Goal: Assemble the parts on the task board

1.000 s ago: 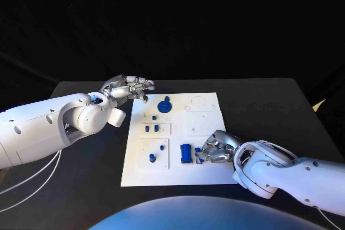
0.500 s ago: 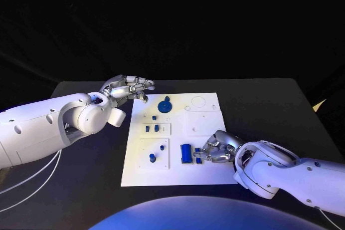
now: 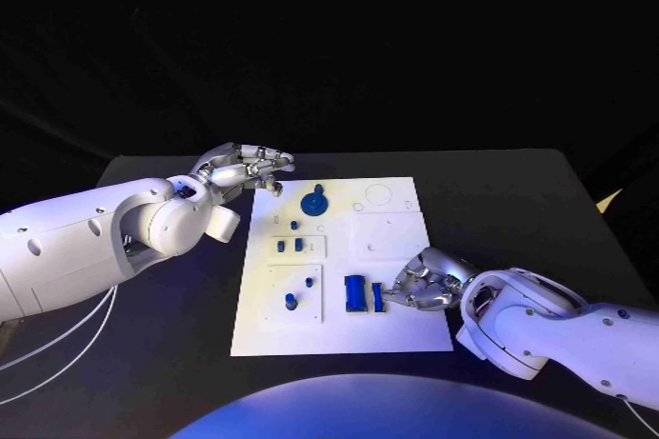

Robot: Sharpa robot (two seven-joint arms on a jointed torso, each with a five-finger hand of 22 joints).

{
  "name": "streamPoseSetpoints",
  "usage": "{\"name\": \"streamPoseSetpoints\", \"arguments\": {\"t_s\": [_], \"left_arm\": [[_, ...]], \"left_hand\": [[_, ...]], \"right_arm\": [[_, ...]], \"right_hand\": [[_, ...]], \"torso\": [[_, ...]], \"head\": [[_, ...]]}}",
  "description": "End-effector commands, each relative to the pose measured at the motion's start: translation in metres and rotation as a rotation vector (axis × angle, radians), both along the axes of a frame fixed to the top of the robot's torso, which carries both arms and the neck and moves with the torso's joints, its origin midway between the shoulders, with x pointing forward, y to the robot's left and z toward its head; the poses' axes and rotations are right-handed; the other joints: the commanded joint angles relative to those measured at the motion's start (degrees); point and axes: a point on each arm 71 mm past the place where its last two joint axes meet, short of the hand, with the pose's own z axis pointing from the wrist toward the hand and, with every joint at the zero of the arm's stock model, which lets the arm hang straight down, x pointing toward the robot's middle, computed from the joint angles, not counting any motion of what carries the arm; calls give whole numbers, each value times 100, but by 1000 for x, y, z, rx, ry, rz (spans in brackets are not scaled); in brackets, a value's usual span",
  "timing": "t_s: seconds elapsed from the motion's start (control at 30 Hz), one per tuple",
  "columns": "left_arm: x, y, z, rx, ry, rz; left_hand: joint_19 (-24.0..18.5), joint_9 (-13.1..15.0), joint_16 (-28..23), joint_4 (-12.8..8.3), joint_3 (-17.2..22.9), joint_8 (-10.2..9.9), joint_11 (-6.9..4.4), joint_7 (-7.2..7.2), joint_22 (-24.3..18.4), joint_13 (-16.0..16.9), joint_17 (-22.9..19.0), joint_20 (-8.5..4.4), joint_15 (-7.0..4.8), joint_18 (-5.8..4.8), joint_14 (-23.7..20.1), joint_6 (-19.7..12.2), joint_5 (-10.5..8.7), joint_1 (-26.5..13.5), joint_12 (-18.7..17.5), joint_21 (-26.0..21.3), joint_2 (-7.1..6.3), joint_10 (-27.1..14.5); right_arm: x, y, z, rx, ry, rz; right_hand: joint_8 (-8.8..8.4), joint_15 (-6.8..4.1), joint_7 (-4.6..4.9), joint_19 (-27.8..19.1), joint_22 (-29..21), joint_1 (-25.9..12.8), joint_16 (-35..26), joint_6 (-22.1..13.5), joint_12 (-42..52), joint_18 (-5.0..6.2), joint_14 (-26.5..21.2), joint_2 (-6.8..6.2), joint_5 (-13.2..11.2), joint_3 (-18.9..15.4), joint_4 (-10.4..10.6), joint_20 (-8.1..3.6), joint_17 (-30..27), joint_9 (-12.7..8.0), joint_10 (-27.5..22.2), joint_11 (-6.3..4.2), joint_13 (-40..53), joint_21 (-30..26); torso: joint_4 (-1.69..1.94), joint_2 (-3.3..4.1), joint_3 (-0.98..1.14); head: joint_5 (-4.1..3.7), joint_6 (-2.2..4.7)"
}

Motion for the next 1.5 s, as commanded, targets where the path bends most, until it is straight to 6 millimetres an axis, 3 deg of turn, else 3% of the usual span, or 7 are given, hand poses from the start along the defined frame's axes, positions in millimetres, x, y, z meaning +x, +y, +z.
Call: {"name": "streamPoseSetpoints", "arguments": {"t_s": [0.03, 1.0, 1.03, 1.2, 1.23, 1.3, 1.5], "left_arm": [[1, -1, 1, -13, -18, -2], [40, 6, -58, -121, -89, 331], [37, 2, -58, -81, -53, 264], [35, -3, -56, -75, -61, 276], [34, -5, -55, -73, -63, 280], [31, -9, -52, -68, -70, 290], [18, -25, -40, -44, -102, 336]], "left_hand": [[18, -9, -9, -23, -8, 35, -10, -1, 87, 10, -9, 32, -4, 97, -37, -28, 24, -39, 40, -36, 35, -49], [-1984, -296, -4436, 388, -735, 101, -138, -177, -2997, -524, -1399, 633, 291, 112, -1606, -457, -422, -25, -624, -2528, 217, -277], [-5703, -2206, -6234, -656, -2894, -996, -807, -1084, -7491, -897, -2866, -952, -391, -927, -5855, -5089, -1132, -2327, -994, -2878, 1265, -5742], [-5703, -2206, -6234, -656, -2894, -996, -807, -1084, -7491, -897, -2866, -952, -391, -927, -5855, -5089, -1132, -3237, -994, -2878, 1265, -5742], [-5703, -2206, -6234, -656, -2894, -996, -807, -1084, -7491, -897, -2866, -952, -391, -927, -5855, -5089, -1132, -3412, -994, -2878, 1265, -5742], [-5703, -2206, -6234, -656, -2894, -996, -807, -1084, -7491, -897, -2866, -952, -391, -927, -5855, -5089, -1132, -7723, -994, -2878, 1265, -5742], [-5703, -2206, -6234, -656, -2894, -996, -807, -1084, -7491, -897, -2866, -952, -391, -927, -5855, -5089, -1132, -7723, -994, -2878, 1265, -5742]], "right_arm": [[11, -2, 10, 153, -64, -13], [189, -53, 27, 798, -190, -286], [188, -57, 27, 672, -224, -316], [183, -52, 29, 700, -234, -329], [181, -51, 29, 710, -237, -334], [177, -46, 31, 734, -246, -346], [156, -29, 41, 829, -279, -405]], "right_hand": [[-104, 72, 84, 161, 1213, 143, -81, -220, -410, 45, 538, -9, 7, 3, -5, 45, 1214, -13, 63, 109, 819, -342], [-614, 1284, 935, -3363, -3467, 569, -7497, -1354, -7696, 865, -3017, 335, 469, 947, -1334, 1258, -5074, -1307, -2733, 1176, -6226, -7998], [-1115, 482, -286, -8401, -7493, -1508, -8965, -6398, -8067, -170, -8393, 1367, -499, -2151, -1621, -164, -7492, -4064, -8394, 167, -7491, -8359], [-1115, 482, -286, -8401, -7493, -2334, -8965, -6398, -8067, -170, -8393, 1367, -499, -2151, -1621, -164, -7492, -4064, -8394, 167, -7491, -8359], [-1115, 482, -286, -8401, -7493, -6376, -8965, -6398, -8067, -170, -8393, 1367, -499, -2151, -1621, -164, -7492, -4064, -8394, 167, -7491, -8359], [-1115, 482, -286, -8401, -7493, -6376, -8965, -6398, -8067, -170, -8393, 1367, -499, -2151, -1621, -164, -7492, -4064, -8394, 167, -7491, -8359], [-1115, 482, -286, -8401, -7493, -6376, -8965, -6398, -8067, -170, -8393, 1367, -499, -2151, -1621, -164, -7492, -4064, -8394, 167, -7491, -8359]], "torso": [[-7, -35, -14], [-85, -477, -81], [-84, -454, -107], [-24, -470, -109], [-3, -475, -110], [51, -489, -113], [173, -521, -119]], "head": [[-42, 1], [-128, 1187], [-164, 1084], [-163, 1189], [-162, 1226], [-161, 1319], [-158, 1532]]}}
